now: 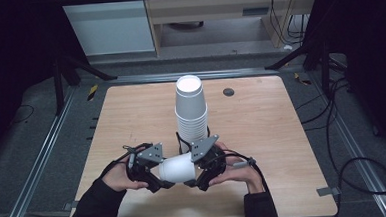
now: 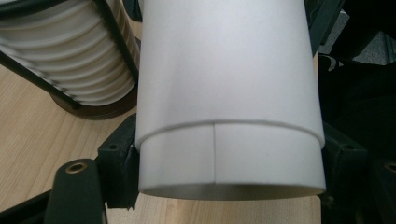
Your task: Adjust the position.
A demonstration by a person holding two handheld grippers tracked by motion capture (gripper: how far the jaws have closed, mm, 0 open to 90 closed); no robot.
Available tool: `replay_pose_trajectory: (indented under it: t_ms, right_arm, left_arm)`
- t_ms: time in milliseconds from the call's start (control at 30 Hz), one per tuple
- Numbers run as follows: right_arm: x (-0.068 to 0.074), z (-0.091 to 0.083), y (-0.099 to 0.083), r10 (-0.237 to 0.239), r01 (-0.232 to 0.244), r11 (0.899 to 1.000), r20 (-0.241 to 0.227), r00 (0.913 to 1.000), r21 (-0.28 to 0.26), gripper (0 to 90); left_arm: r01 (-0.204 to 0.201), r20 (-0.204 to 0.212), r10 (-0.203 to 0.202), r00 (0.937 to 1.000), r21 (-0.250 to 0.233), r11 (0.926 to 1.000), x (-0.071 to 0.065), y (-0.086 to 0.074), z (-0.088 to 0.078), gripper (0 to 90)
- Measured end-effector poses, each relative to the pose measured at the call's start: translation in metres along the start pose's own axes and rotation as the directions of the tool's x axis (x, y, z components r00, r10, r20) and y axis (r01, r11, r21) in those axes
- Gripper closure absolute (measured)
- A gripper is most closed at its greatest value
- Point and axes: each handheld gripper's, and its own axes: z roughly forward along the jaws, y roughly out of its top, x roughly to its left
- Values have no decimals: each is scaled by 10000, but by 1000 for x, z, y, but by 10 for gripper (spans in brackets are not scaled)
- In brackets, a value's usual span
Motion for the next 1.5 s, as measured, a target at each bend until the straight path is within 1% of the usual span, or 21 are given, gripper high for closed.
replay_pose_trajectory:
  t_ms: [100, 233, 267, 367, 433, 467, 500, 633, 767, 800, 833, 967, 1000, 1033, 1067, 1100, 1133, 1233, 1300, 1333, 1500]
  right_arm:
    - [0, -4, -1, 89, -88, 9998, 80, 9999, -160, 45]
    - [-2, -18, -4, 292, -275, 9969, 219, 9993, -735, 47]
    - [-2, -18, -4, 292, -275, 9969, 219, 9993, -735, 47]
    - [-3, -27, -10, 563, -514, 9931, 439, 9974, -1056, 46]
    - [-1, -33, -16, 865, -762, 9857, 627, 9943, -1505, 47]
    - [-1, -33, -16, 865, -762, 9857, 627, 9943, -1505, 47]
    - [0, -33, -18, 937, -821, 9833, 649, 9935, -1624, 49]
    - [4, -35, -27, 1335, -1134, 9690, 789, 9879, -2196, 52]
    - [9, -38, -36, 1730, -1456, 9440, 683, 9825, -2962, 52]
    - [12, -40, -40, 1886, -1582, 9303, 618, 9801, -3309, 52]
    - [12, -40, -40, 1886, -1582, 9303, 618, 9801, -3309, 52]
    - [16, -38, -46, 2081, -1756, 9072, 450, 9771, -3822, 51]
    - [16, -38, -46, 2081, -1756, 9072, 450, 9771, -3822, 51]
    - [17, -37, -47, 2164, -1834, 9011, 408, 9755, -3929, 51]
    - [17, -37, -47, 2164, -1834, 9011, 408, 9755, -3929, 51]
    - [17, -36, -48, 2216, -1907, 8930, 294, 9747, -4076, 51]
    - [17, -36, -48, 2216, -1907, 8930, 294, 9747, -4076, 51]
    - [17, -33, -47, 2225, -1966, 8810, 101, 9749, -4304, 50]
    - [17, -33, -47, 2219, -1961, 8810, 100, 9750, -4306, 50]
    - [17, -32, -46, 2249, -2001, 8791, 63, 9744, -4327, 49]
    - [17, -29, -46, 2222, -2059, 8743, -147, 9749, -4395, 47]
  left_arm:
    - [25, -82, -25, 10000, -17, 10000, 2, -2, -2, 243]
    - [83, -188, -86, 9998, -114, 9999, 5, -6, -7, 243]
    - [83, -188, -86, 9998, -114, 9999, 5, -6, -7, 242]
    - [174, -278, -187, 9994, -457, 9988, 6, -9, -14, 242]
    - [208, -367, -236, 9990, -767, 9968, 7, -10, -19, 242]
    - [208, -367, -236, 9990, -767, 9968, 7, -10, -19, 242]
    - [215, -312, -246, 9992, -977, 9950, 7, -11, -21, 242]
    - [145, -348, -196, 9992, -1427, 9897, 6, -10, -24, 241]
    - [-14, -225, -26, 9997, -1765, 9843, 2, -6, -23, 241]
    - [-47, -205, 11, 9998, -1798, 9837, 2, -6, -22, 241]
    - [-65, -191, 30, 9998, -1831, 9831, 1, -5, -21, 241]
    - [-174, -72, 163, 9998, -1992, 9798, -2, -1, -18, 241]
    - [-174, -72, 163, 9998, -1992, 9798, -2, -1, -18, 241]
    - [-227, -71, 217, 9997, -2063, 9782, -2, 0, -17, 241]
    - [-210, -27, 209, 9998, -2113, 9772, -2, 0, -17, 241]
    - [-209, 7, 216, 9998, -2161, 9762, -3, 0, -16, 241]
    - [-213, 30, 225, 9997, -2163, 9761, -2, 0, -16, 241]
    - [-204, 132, 240, 9996, -2244, 9743, -2, 0, -14, 241]
    - [-204, 230, 264, 9994, -2284, 9734, -2, 0, -12, 241]
    - [-233, 239, 292, 9993, -2193, 9754, -3, 1, -11, 241]
    - [-301, 405, 396, 9984, -2137, 9764, -4, 2, -3, 241]
